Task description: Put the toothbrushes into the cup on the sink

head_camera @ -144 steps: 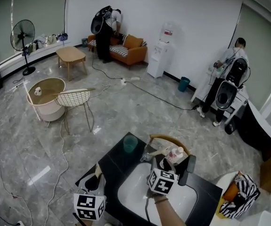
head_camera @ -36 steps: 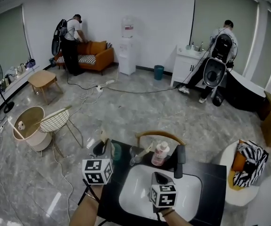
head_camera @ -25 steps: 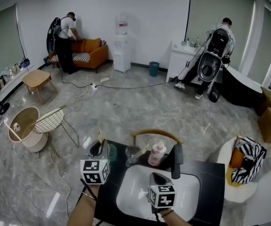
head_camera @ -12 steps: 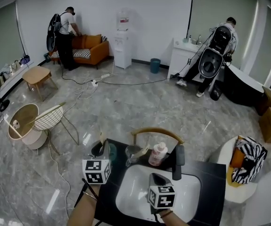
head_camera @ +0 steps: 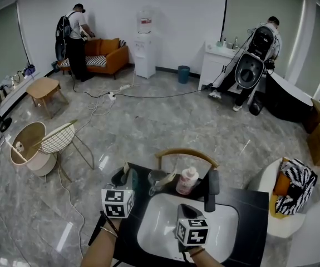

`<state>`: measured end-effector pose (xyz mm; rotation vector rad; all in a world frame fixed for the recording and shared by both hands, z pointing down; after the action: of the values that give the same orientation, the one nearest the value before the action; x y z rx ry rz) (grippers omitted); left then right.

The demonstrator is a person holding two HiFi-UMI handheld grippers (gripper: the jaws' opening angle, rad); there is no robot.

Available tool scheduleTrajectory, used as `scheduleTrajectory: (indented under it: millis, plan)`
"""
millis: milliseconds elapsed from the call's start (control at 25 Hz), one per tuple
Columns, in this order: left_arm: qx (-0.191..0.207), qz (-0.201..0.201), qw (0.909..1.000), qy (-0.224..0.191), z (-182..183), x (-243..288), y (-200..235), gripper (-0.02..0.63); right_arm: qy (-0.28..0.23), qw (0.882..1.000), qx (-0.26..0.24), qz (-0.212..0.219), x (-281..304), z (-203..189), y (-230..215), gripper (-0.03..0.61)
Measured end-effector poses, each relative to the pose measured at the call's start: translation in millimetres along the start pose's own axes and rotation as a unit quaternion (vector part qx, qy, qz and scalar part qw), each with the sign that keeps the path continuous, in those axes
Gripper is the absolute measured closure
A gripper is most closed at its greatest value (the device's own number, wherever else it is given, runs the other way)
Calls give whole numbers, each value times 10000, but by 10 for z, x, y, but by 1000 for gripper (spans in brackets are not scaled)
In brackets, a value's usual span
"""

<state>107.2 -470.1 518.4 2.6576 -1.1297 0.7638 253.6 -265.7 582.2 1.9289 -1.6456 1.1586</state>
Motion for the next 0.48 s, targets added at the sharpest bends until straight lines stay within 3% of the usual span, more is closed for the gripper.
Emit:
scheduleTrajectory:
  millis: [240,480]
  plan:
    - [-11,-254,9996,159,-70,-35,-106,443,-4,10000,30,82,20,34,60,575]
    - [-12,-323,9993,201,-174,-165,-171,426,-35,9999,-13,148,-35,11,134,575]
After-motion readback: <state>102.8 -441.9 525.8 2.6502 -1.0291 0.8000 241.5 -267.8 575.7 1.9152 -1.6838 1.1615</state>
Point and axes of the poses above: the fingertips, and each gripper's own axes: x forward along the fingers, y to its left, z out of its top, the point moved 4 cm from there along -x, backward along the fingers, and after that the axes turned 15 degrees about y, right-handed, at the moved point
